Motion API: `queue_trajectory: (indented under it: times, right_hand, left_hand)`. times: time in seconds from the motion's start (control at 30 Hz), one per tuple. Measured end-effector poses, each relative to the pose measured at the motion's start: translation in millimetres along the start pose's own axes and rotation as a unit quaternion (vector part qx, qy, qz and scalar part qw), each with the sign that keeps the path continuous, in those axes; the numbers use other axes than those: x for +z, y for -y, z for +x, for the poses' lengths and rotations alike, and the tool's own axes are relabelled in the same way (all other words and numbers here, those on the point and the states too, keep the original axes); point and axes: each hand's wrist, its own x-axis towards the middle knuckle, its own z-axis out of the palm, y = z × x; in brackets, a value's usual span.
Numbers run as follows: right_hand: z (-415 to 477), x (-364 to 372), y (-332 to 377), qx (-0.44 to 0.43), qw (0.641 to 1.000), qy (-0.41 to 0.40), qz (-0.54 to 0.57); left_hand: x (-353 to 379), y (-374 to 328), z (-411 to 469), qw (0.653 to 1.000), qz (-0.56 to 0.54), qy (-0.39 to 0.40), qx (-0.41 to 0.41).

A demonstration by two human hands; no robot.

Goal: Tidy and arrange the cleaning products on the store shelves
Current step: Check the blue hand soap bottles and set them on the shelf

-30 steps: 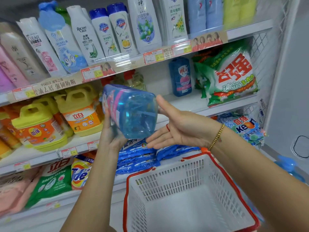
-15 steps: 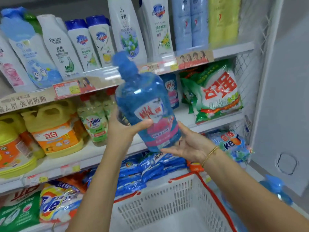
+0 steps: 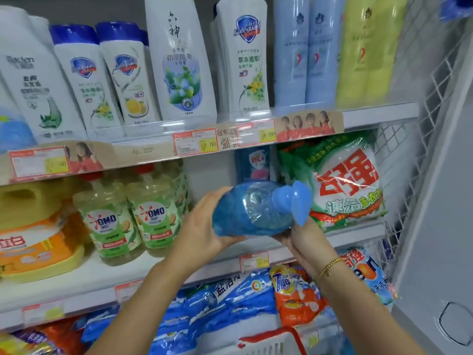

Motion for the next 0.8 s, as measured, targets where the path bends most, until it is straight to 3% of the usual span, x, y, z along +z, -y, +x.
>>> queue_trajectory:
  times: [0.13,0.3,0.43,0.63,0.8]
  right_hand:
    - [33,-2,-12,0.010,1.000,-0.005,-0.016]
    - [67,5,-15,-0.009,0.999,0.047,-0.017]
    - [97,18,-16,-0.057,0.991,0.084,-0.085]
    - [137,28,-37,-0.079,0.965,0.066,-0.239]
    - [148,21,-67,-0.052,0.927,0.051,-0.369]
  left_hand:
    - [14,27,15,0.998,-0.046,-0.004,-0.053]
    - [23,64,33,0.979,-0.133,-0.042,-0.147]
    - [24,99,56,0.960,-0.185,-0.054,-0.205]
    - [49,124,62,0.952,-0.134,-0.135,-0.241]
    - [88,143,50,0.956,-0.023,-0.129,-0.263]
